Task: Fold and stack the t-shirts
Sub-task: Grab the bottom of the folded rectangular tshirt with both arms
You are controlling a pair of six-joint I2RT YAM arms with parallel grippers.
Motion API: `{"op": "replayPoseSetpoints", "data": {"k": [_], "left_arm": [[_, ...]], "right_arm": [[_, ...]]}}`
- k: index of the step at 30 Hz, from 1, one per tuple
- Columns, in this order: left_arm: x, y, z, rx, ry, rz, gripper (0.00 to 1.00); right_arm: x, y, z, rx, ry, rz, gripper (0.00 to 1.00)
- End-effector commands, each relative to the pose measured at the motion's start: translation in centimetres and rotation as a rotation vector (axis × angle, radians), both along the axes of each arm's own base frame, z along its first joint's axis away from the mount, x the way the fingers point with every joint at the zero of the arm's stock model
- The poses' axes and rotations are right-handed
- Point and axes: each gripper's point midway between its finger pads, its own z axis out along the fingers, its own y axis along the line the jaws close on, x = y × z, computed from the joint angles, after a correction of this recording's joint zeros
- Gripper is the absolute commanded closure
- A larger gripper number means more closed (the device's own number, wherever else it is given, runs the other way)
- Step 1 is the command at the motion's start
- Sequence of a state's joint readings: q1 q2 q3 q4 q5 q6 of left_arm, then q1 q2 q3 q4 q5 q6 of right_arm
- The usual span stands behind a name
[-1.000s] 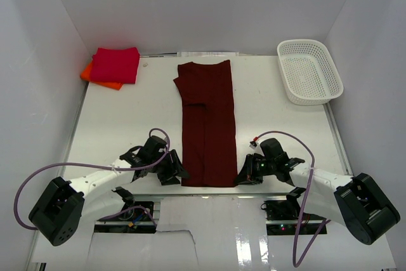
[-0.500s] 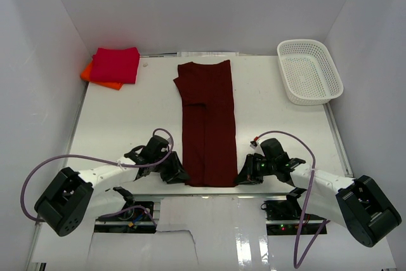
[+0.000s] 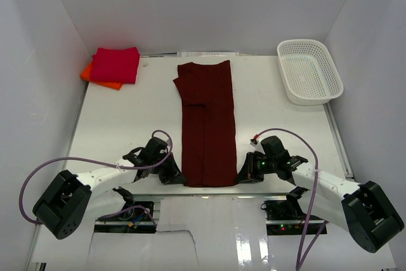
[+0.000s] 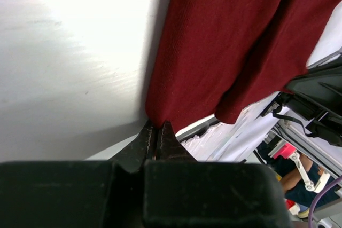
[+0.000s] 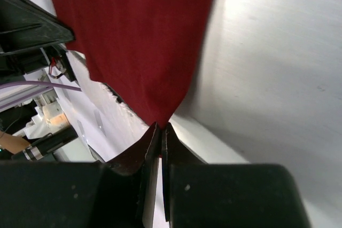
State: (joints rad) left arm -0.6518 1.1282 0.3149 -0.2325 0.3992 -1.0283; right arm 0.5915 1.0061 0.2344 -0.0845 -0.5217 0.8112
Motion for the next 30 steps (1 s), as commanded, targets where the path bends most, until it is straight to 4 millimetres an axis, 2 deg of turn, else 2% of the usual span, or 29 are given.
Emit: {"op": "replayPoseSetpoints", "data": {"k": [1, 6, 12, 21, 30], "left_arm": [[-1.8, 3.1, -2.0, 0.157, 0.051, 0.005, 1.0], [-0.1, 2.3, 0.4, 0.151, -0.003, -0.003, 1.0], [0.8, 1.2, 2.0, 0.123, -0.012, -0.023, 1.0], [3.4, -0.3, 5.2, 0.1, -0.066, -0.029, 1.0], [6.0, 0.5, 7.3, 0.08, -0.11, 0.019, 1.0]], "right_arm": [[0.9, 0.4, 2.1, 0.002, -0.051, 0.021, 0.92], [1.4, 0.9, 3.5, 0.009, -0.066, 0.042, 0.92], [1.6, 1.3, 4.4, 0.02, -0.07, 0.063, 0.92], [2.1, 1.8, 5.7, 0.033, -0.083, 0.093, 0.92], [4.0, 2.7, 7.4, 0.039, -0.127, 0.105, 0.92]]}}
